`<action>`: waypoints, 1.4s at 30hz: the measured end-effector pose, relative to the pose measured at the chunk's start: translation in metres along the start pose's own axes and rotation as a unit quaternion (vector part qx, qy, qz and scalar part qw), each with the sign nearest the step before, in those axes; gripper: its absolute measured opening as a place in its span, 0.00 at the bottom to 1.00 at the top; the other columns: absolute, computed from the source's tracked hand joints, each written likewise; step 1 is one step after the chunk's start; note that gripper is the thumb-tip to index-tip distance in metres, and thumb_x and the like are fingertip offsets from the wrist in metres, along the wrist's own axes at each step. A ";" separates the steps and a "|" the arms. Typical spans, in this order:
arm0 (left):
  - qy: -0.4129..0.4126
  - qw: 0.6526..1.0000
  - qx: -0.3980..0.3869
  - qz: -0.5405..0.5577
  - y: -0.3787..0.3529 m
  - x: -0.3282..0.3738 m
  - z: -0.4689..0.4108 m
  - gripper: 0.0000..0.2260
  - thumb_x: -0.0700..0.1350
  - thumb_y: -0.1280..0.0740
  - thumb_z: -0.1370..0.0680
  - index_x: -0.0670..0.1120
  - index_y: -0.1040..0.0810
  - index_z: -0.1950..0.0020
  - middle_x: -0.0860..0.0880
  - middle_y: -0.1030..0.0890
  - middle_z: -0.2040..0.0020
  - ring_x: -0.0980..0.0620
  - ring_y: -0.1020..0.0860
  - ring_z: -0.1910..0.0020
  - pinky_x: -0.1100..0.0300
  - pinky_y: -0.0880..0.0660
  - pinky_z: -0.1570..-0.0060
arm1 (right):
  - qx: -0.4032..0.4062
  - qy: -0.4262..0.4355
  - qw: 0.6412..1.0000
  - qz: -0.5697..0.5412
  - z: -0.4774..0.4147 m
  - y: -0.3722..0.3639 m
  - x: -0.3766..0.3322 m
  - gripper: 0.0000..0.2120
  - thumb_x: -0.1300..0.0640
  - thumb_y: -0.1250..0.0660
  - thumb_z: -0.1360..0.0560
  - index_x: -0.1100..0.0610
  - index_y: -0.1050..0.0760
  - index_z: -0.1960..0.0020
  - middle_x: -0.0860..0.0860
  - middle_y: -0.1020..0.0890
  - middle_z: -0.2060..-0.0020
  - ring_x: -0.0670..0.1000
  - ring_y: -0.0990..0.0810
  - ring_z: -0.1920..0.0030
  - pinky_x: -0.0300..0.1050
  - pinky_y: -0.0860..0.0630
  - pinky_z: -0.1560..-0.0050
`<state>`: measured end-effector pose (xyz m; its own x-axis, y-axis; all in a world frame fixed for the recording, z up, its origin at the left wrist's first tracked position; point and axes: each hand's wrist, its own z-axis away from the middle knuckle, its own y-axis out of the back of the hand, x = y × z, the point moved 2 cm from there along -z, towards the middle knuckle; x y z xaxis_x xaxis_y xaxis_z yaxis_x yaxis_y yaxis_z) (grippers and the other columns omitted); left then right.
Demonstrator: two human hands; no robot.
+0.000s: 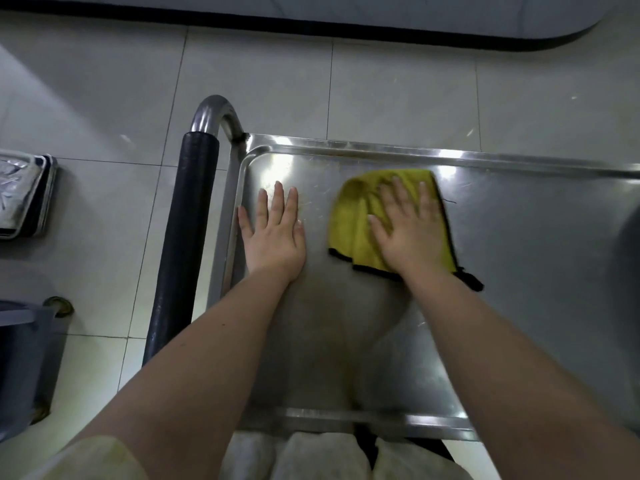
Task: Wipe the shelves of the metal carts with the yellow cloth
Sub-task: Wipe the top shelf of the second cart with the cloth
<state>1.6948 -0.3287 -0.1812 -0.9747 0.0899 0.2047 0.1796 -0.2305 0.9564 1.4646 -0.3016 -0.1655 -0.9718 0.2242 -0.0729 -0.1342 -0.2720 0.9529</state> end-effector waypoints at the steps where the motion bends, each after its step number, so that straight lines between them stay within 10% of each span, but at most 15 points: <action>1: 0.000 1.000 0.000 0.000 0.000 0.001 0.000 0.25 0.53 0.56 0.17 0.55 0.57 0.20 0.53 0.59 0.19 0.49 0.60 0.21 0.39 0.63 0.26 | -0.002 -0.031 1.000 0.002 0.006 0.001 0.026 0.37 0.31 0.66 0.27 0.43 0.53 0.20 0.44 0.53 0.20 0.59 0.59 0.21 0.57 0.56 0.23; 8: 0.002 1.000 0.001 -0.022 -0.001 0.004 0.001 0.26 0.53 0.57 0.17 0.53 0.59 0.20 0.52 0.60 0.19 0.47 0.61 0.21 0.38 0.63 0.26 | 0.003 -0.116 0.993 -0.028 0.014 0.003 0.028 0.31 0.35 0.56 0.20 0.43 0.56 0.20 0.44 0.57 0.21 0.64 0.64 0.23 0.66 0.62 0.26; 16: 0.005 1.000 0.002 -0.021 0.001 0.001 0.001 0.26 0.54 0.57 0.18 0.55 0.58 0.20 0.53 0.59 0.19 0.49 0.60 0.21 0.38 0.62 0.26 | 0.003 -0.025 1.000 -0.003 -0.005 -0.008 -0.097 0.30 0.36 0.60 0.20 0.43 0.64 0.21 0.48 0.63 0.21 0.67 0.66 0.24 0.71 0.66 0.29; 31: -0.003 1.000 -0.002 -0.029 -0.001 0.007 0.005 0.26 0.53 0.58 0.17 0.53 0.59 0.20 0.51 0.59 0.19 0.47 0.60 0.21 0.37 0.62 0.26 | 0.017 -0.096 0.995 -0.004 0.053 -0.012 0.076 0.31 0.33 0.61 0.23 0.39 0.57 0.21 0.42 0.55 0.21 0.60 0.61 0.22 0.64 0.63 0.25; 42: -0.011 1.000 -0.012 -0.024 0.002 0.001 0.006 0.25 0.53 0.56 0.17 0.53 0.56 0.19 0.51 0.57 0.19 0.47 0.59 0.21 0.37 0.63 0.26 | 0.039 0.085 0.995 -0.025 0.118 -0.053 -0.091 0.28 0.39 0.56 0.20 0.42 0.48 0.21 0.45 0.47 0.21 0.67 0.53 0.23 0.72 0.59 0.28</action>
<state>1.6953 -0.3237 -0.1783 -0.9791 0.1220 0.1628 0.1288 -0.2478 0.9602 1.5828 -0.1975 -0.1746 -0.9838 0.0729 -0.1636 -0.1747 -0.1891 0.9663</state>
